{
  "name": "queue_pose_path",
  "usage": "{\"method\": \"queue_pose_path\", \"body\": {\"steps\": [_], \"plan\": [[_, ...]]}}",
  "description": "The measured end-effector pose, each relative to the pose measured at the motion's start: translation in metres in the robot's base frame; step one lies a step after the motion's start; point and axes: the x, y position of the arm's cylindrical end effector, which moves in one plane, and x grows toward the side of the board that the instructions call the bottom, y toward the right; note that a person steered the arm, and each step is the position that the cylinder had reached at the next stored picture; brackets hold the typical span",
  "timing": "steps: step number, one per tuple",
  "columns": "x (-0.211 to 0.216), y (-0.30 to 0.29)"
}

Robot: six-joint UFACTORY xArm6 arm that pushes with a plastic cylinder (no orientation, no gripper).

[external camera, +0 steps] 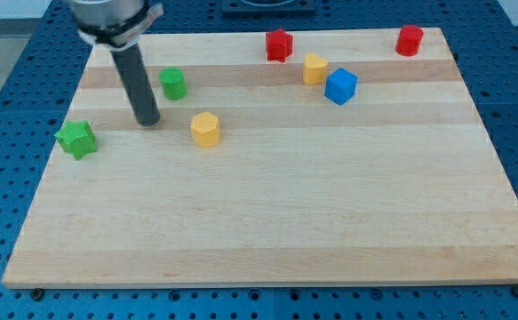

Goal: Move the yellow hexagon bottom diagonally to the blue cube

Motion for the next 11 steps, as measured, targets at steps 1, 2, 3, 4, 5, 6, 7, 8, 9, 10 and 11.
{"method": "queue_pose_path", "body": {"steps": [1,2,3,4,5,6,7,8,9,10,11], "plan": [[0.016,0.054],[0.023,0.157],[0.023,0.206],[0.011,0.187],[-0.006,0.185],[-0.005,0.253],[-0.003,0.291],[0.0,0.255],[0.036,0.249],[0.051,0.304],[0.035,0.351]]}}
